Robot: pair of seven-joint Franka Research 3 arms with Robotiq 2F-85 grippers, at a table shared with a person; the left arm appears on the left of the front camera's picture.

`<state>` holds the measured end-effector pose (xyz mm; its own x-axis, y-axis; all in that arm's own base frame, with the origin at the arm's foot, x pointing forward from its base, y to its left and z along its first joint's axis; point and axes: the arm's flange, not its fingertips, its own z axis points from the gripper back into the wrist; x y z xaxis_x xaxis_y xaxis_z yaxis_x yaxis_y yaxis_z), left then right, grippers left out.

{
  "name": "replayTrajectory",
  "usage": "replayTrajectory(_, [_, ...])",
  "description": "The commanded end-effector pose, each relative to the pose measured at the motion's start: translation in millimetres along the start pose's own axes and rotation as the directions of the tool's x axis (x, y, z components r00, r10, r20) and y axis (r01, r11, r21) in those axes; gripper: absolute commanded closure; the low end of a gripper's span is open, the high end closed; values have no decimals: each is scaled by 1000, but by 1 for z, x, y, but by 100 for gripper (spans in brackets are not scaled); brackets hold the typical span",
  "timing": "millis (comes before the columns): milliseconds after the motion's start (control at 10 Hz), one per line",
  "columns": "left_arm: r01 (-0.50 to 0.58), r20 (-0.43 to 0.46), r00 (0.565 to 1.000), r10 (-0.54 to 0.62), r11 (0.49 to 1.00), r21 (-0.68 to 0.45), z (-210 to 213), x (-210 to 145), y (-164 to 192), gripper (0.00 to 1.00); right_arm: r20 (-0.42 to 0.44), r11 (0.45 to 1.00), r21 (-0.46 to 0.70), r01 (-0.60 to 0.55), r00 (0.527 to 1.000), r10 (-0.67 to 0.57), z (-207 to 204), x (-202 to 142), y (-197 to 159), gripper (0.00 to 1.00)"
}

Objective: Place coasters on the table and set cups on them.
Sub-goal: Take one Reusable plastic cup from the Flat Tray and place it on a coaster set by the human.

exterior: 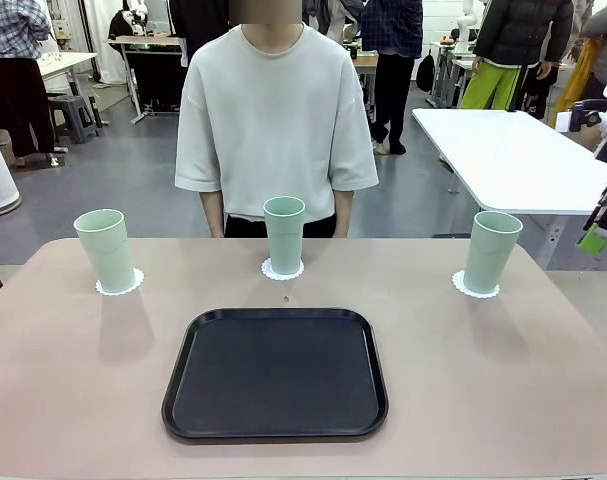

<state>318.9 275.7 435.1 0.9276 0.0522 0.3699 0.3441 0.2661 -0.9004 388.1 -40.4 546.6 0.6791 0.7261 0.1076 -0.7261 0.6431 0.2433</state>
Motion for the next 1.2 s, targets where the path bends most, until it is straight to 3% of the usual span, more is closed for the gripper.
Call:
replayTrajectory(0, [2,7,1000,-2,1000,-6,1,0,-2,0,-51,982,78,171,985,-167,6,16,-3,0])
replayTrajectory(100, [2,7,1000,-2,1000,-6,1,0,-2,0,-114,999,12,41,993,-39,3,21,4,0])
replayTrajectory(200, [2,7,1000,-2,1000,-6,1,0,-2,0,-42,994,48,93,995,-91,-1,4,-1,0])
replayTrajectory(1100, [2,7,1000,-2,1000,-6,1,0,-2,0,-42,994,48,93,995,-91,-1,4,-1,0])
